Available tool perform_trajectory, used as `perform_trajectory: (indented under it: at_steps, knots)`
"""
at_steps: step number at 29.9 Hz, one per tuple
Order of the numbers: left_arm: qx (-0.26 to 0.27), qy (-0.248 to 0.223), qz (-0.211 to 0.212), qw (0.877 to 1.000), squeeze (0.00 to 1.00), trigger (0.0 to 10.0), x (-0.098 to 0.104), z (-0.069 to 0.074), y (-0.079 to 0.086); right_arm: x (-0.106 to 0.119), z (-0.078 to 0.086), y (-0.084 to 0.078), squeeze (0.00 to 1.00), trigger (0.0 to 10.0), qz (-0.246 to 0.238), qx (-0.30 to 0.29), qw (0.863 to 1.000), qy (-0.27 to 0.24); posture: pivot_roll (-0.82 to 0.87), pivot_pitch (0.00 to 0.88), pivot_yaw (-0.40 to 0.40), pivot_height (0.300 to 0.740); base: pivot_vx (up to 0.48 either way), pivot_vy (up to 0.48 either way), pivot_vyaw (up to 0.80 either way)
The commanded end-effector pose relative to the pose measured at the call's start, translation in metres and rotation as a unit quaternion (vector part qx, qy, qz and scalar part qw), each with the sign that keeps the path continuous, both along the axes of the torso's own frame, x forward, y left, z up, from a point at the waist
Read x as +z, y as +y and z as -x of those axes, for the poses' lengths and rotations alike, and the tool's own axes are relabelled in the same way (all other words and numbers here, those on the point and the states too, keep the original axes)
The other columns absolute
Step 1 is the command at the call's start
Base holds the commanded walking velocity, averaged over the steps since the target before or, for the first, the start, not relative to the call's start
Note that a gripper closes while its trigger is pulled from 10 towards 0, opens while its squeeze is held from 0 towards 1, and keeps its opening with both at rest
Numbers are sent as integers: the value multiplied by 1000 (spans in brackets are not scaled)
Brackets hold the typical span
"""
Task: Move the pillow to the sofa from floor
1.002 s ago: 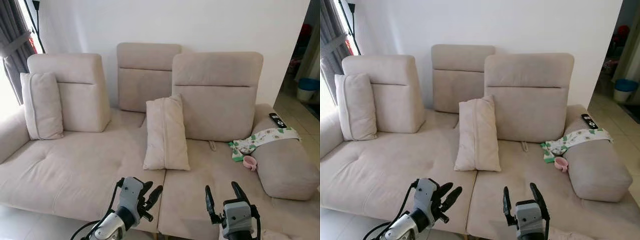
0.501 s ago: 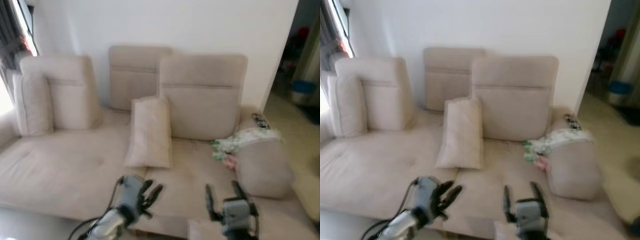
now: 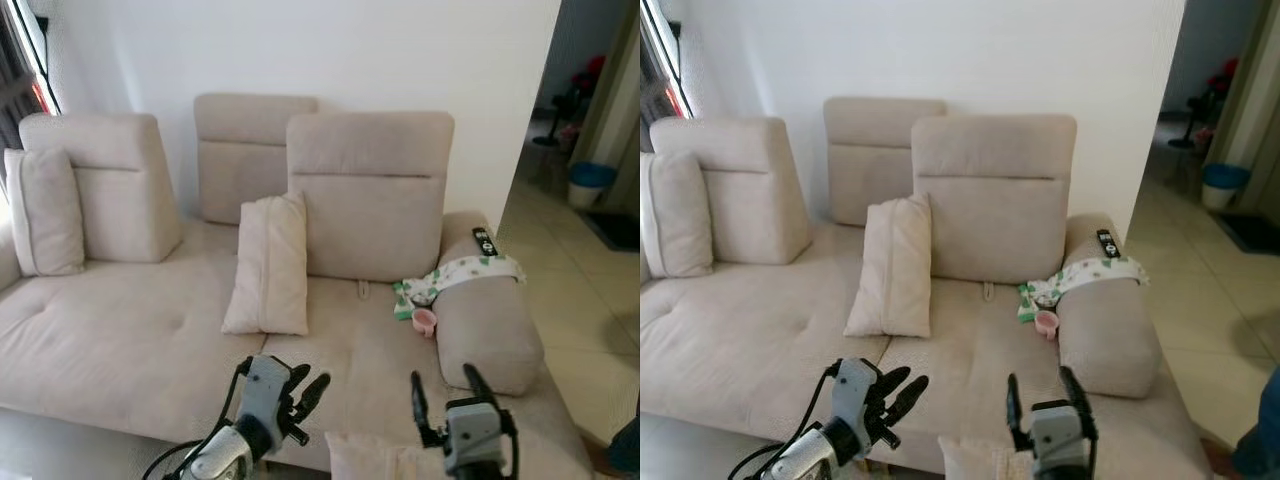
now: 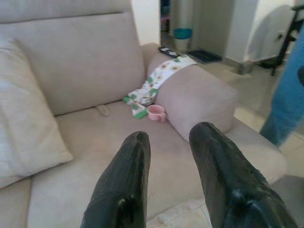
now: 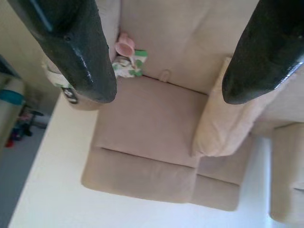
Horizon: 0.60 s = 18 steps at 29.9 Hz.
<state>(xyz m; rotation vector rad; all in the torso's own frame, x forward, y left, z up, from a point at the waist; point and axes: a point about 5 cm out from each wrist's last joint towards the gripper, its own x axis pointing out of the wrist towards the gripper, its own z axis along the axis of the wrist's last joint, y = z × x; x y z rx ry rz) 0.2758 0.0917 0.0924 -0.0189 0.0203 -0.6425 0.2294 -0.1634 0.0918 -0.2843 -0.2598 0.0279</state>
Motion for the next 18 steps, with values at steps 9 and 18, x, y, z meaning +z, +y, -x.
perform_trajectory:
  at_steps: [9, 18]
  knots:
    - [45, 43, 51, 997, 0, 10000, 0, -6, 13, -6, 3, 6, 0, 10000, 65, 129, 989, 29, 27, 0, 79, 740, 0, 0, 0]
    - [28, 68, 78, 994, 0, 10000, -1, 0, 30, -9, 13, 4, 0, 10000, 71, 179, 980, 51, 39, 0, 79, 740, 0, 0, 0]
